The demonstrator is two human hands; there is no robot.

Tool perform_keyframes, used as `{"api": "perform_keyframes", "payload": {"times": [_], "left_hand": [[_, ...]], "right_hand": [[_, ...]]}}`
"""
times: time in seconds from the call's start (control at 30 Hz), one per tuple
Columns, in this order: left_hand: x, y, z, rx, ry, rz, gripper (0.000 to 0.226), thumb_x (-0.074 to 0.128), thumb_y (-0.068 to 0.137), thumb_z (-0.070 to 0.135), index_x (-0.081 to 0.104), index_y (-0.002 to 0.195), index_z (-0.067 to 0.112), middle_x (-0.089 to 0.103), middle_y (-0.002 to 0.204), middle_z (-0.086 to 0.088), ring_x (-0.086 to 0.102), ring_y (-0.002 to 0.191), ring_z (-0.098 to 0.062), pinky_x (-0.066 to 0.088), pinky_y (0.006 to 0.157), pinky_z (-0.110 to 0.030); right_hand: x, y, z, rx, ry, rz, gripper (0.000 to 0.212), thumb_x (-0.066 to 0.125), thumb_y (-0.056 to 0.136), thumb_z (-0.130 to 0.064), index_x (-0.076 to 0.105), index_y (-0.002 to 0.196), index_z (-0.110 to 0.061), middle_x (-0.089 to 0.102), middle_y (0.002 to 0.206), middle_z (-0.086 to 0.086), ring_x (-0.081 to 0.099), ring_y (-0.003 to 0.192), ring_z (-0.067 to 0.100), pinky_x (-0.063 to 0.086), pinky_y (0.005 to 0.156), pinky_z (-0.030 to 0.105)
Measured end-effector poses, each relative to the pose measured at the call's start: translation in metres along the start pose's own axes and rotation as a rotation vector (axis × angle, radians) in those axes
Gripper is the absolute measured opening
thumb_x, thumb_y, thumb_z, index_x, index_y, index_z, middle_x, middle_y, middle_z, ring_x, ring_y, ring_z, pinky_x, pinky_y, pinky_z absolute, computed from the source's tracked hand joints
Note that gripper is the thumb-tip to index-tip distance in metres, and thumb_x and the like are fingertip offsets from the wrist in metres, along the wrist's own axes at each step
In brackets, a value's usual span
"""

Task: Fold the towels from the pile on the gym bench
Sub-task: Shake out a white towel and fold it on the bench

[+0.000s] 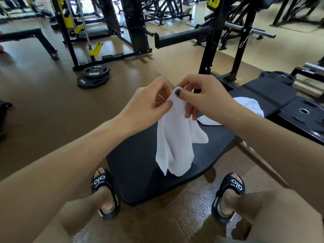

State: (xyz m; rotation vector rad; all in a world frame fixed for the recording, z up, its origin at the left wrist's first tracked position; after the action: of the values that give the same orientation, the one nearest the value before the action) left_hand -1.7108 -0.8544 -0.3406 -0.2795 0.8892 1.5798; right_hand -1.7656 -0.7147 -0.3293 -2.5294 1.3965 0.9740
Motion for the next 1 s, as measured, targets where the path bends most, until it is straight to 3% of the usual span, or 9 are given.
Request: {"api": "perform_keyframes", "payload": {"times": [0.2, 0.27, 0.43, 0.53, 0.67, 0.83, 0.9, 0.93, 1.0], "left_hand": [[0.007, 0.0, -0.003, 0.022, 0.175, 0.021, 0.02, 0.056, 0.089, 0.013, 0.044, 0.102, 0.021, 0.064, 0.085, 0.002, 0.062, 0.073, -0.019, 0.055, 0.065, -0.045], [0.008, -0.001, -0.012, 0.011, 0.235, 0.039, 0.018, 0.051, 0.088, 0.01, 0.04, 0.098, 0.021, 0.057, 0.076, -0.001, 0.054, 0.064, -0.025, 0.047, 0.055, -0.044], [0.007, -0.01, -0.041, -0.047, 0.392, -0.03, 0.023, 0.046, 0.083, 0.004, 0.036, 0.096, 0.021, 0.05, 0.069, -0.005, 0.049, 0.06, -0.031, 0.038, 0.052, -0.04], [0.002, -0.02, -0.06, -0.105, 0.398, -0.075, 0.023, 0.048, 0.082, 0.005, 0.039, 0.096, 0.021, 0.049, 0.075, 0.0, 0.05, 0.068, -0.03, 0.042, 0.058, -0.042], [0.0, -0.03, -0.072, -0.124, 0.45, -0.139, 0.033, 0.05, 0.081, 0.006, 0.041, 0.105, 0.027, 0.05, 0.094, 0.01, 0.055, 0.074, -0.029, 0.05, 0.067, -0.047], [-0.003, -0.037, -0.078, 0.007, 0.678, -0.167, 0.035, 0.051, 0.092, 0.007, 0.038, 0.12, 0.024, 0.047, 0.115, -0.001, 0.055, 0.058, -0.032, 0.051, 0.055, -0.048], [0.003, -0.038, -0.078, 0.089, 0.757, -0.236, 0.019, 0.039, 0.1, 0.029, 0.04, 0.119, 0.029, 0.049, 0.106, -0.003, 0.053, 0.064, -0.028, 0.049, 0.049, -0.035], [0.004, -0.039, -0.083, 0.113, 0.79, -0.251, 0.025, 0.03, 0.1, 0.043, 0.043, 0.116, 0.028, 0.049, 0.095, 0.002, 0.05, 0.06, -0.023, 0.042, 0.043, -0.026], [-0.002, -0.041, -0.085, 0.112, 0.807, -0.256, 0.017, 0.045, 0.099, 0.037, 0.047, 0.106, 0.022, 0.045, 0.082, 0.004, 0.036, 0.047, -0.018, 0.032, 0.033, -0.031]], "right_hand": [[-0.003, 0.01, -0.006, 0.006, 0.177, 0.086, 0.007, 0.054, 0.102, -0.01, 0.061, 0.1, -0.009, 0.061, 0.092, 0.009, 0.072, 0.057, 0.025, 0.054, 0.048, 0.029], [-0.004, 0.012, -0.007, -0.002, 0.196, 0.113, 0.007, 0.054, 0.103, -0.009, 0.06, 0.1, -0.008, 0.06, 0.094, 0.008, 0.073, 0.058, 0.025, 0.055, 0.049, 0.028], [-0.021, 0.016, -0.001, 0.005, 0.152, 0.212, 0.011, 0.054, 0.103, -0.011, 0.061, 0.096, -0.014, 0.064, 0.096, 0.012, 0.074, 0.062, 0.026, 0.055, 0.053, 0.025], [-0.036, 0.019, 0.009, 0.039, 0.168, 0.292, 0.01, 0.052, 0.104, -0.011, 0.059, 0.097, -0.012, 0.063, 0.093, 0.012, 0.074, 0.059, 0.024, 0.053, 0.047, 0.024], [-0.05, 0.021, 0.021, 0.067, 0.135, 0.343, 0.007, 0.052, 0.104, -0.014, 0.059, 0.103, -0.012, 0.065, 0.095, 0.012, 0.075, 0.063, 0.023, 0.059, 0.053, 0.035], [-0.061, 0.021, 0.047, 0.138, 0.152, 0.41, 0.008, 0.05, 0.105, -0.012, 0.057, 0.1, -0.012, 0.065, 0.082, 0.007, 0.075, 0.067, 0.027, 0.064, 0.069, 0.04], [-0.063, 0.021, 0.059, 0.174, 0.154, 0.422, 0.009, 0.05, 0.105, -0.012, 0.057, 0.1, -0.013, 0.068, 0.079, 0.007, 0.076, 0.069, 0.028, 0.064, 0.073, 0.042], [-0.063, 0.02, 0.064, 0.191, 0.153, 0.426, 0.008, 0.049, 0.105, -0.013, 0.057, 0.102, -0.012, 0.069, 0.083, 0.009, 0.076, 0.069, 0.028, 0.064, 0.074, 0.043], [-0.065, 0.019, 0.071, 0.22, 0.15, 0.439, 0.009, 0.048, 0.105, -0.013, 0.056, 0.103, -0.011, 0.071, 0.088, 0.014, 0.076, 0.068, 0.026, 0.064, 0.074, 0.04]]}}
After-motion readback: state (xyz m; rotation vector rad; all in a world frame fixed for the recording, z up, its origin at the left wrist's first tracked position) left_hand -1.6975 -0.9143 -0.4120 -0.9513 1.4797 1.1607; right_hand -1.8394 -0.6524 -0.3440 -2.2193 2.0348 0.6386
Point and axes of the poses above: each hand's wrist, its own y-axis towards the middle knuckle, its own x-axis out of the palm, z = x × y, the point moved 7 cm from there along y, towards the middle knuckle
